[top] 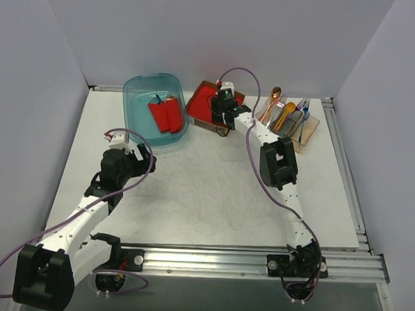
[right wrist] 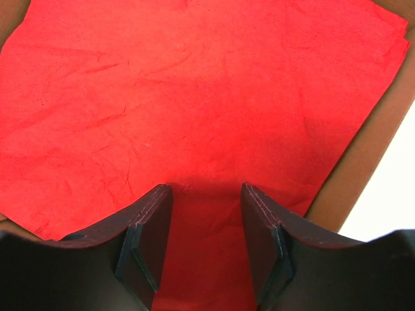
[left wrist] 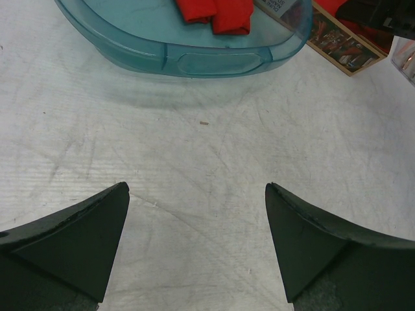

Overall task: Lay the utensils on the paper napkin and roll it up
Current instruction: Pick up the napkin from the container, then place the napkin in the container.

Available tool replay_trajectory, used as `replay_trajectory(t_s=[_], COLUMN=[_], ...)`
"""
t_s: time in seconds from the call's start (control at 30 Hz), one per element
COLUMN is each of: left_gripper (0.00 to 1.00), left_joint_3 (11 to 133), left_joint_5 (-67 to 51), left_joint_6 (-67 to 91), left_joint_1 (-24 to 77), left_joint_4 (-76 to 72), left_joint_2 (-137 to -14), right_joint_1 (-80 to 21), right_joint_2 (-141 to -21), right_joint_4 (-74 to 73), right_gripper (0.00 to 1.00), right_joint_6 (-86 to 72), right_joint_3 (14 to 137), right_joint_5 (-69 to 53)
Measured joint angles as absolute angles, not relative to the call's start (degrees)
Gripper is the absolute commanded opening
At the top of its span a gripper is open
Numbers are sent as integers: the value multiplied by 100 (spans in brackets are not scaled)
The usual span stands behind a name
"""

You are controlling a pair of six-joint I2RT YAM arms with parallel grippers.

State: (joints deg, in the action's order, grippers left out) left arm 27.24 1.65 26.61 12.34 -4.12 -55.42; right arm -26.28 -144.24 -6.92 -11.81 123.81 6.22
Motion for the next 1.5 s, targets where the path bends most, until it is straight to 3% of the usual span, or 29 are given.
replay_trajectory(t_s=[0.1, 0.33, 0.73, 1.5], left_gripper=[95, 95, 95, 95], left_joint_3=[2724, 2724, 2724, 2724], left_joint_5=[165, 165, 165, 167], left_joint_6=[2661, 2661, 2661, 2659], left_joint_1=[1234, 1234, 1234, 1234], left_joint_4=[-412, -412, -412, -412], left_joint_2=[-5566, -5621, -5640, -5701], right_joint_1=[-2630, -2628, -2617, -2587], right_joint_2=[-14508, -14750, -14750, -14003], right_joint_4=[-781, -923, -878, -403], right_gripper=[46, 23, 0, 0], right_joint_6=[-1157, -1096, -1116, -1190], right_joint_3=[12532, 12831, 12838, 12825], right_joint_5=[622, 644, 652, 506])
